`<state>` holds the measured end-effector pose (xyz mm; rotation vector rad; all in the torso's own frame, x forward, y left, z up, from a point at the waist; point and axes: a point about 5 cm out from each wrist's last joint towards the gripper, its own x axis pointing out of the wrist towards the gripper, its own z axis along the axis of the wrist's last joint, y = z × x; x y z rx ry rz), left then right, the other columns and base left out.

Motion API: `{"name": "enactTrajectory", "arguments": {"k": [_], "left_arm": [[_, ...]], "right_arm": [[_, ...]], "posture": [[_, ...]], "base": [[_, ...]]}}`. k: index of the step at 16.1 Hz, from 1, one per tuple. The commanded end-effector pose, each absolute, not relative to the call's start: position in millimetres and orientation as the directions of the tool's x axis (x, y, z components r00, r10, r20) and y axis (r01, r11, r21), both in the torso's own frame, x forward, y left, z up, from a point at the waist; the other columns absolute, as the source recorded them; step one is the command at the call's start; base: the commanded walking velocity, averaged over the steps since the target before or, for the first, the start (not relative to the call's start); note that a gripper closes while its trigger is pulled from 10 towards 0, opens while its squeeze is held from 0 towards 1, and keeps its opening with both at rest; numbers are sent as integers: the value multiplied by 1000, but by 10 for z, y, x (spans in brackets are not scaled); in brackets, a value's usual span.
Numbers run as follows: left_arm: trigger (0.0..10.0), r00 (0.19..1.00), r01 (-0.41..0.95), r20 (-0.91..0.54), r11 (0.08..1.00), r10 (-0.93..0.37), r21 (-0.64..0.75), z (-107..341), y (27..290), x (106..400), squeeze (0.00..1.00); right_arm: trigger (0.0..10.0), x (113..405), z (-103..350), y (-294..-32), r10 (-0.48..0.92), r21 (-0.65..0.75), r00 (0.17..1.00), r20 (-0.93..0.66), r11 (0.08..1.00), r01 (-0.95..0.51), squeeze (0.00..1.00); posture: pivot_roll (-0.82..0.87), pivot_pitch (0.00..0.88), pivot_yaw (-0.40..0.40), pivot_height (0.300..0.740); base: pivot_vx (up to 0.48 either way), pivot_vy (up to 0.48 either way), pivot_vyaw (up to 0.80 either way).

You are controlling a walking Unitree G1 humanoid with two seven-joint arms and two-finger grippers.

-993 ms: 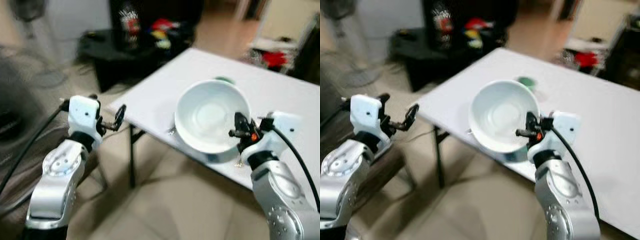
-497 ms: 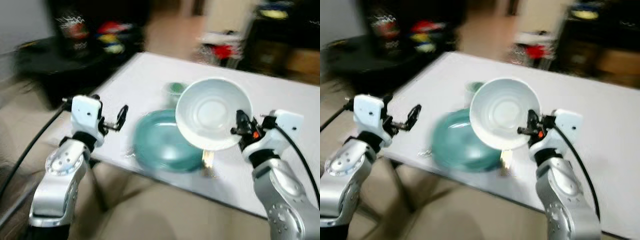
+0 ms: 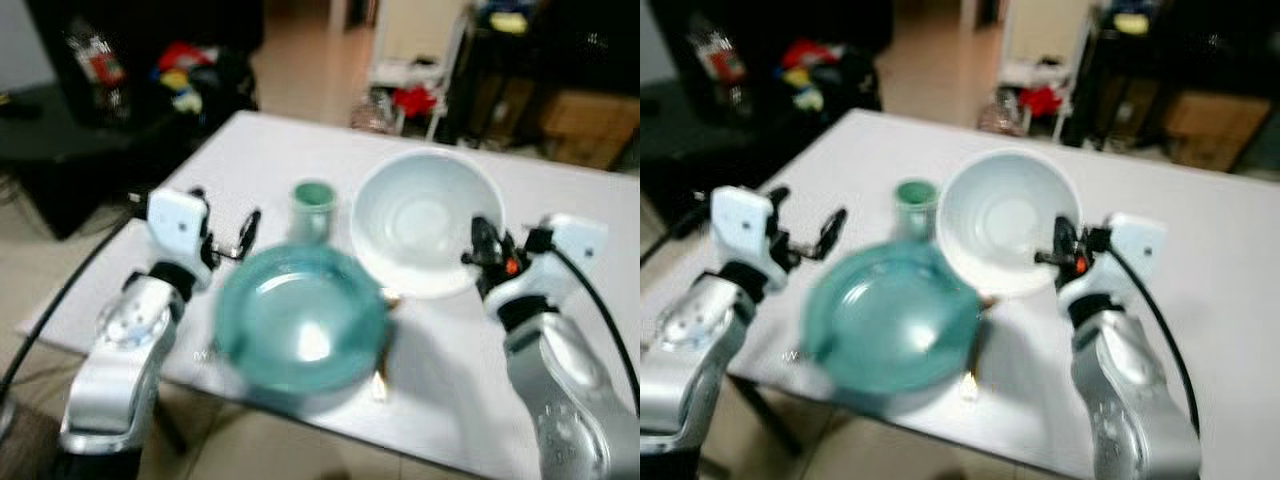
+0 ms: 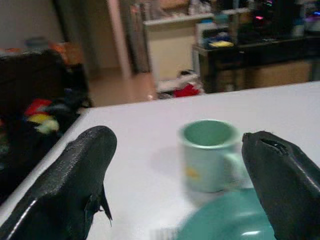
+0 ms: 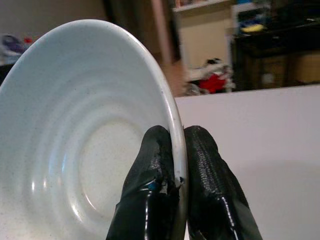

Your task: Setting the table

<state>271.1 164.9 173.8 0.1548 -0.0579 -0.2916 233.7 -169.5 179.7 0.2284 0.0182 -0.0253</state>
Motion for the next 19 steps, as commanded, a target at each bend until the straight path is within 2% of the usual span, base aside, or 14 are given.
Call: {"name": "enactTrajectory", "arguments": {"k": [1,10,12,16,19], "left_arm": [[10000,955,282,47,943,-294,177,1784,1661,2721,0],[10000,949,300,43,936,-312,185,1778,1649,2716,0],[10000,944,314,40,931,-326,187,1779,1647,2717,0],[10000,903,418,22,890,-429,181,1798,1584,2714,0],[10000,777,623,-11,766,-629,160,1841,1482,2674,0]], "right_arm": [[10000,2348,1863,-1708,-30,235,1000,8,972,27,0],[10000,2384,1816,-1770,-59,233,998,-33,970,65,0],[10000,2412,1745,-1800,-69,289,993,-95,953,94,0],[10000,2528,1730,-1890,-75,382,987,-139,916,124,0],[10000,2642,1678,-1943,-35,447,972,-231,884,138,0]], "posture": [[21,0,-14,740],[21,0,-14,740],[21,0,-12,740],[19,0,-4,740],[20,0,-5,740]], "base": [[330,0,0],[325,0,0],[309,0,0],[0,0,0],[0,0,0]]}}
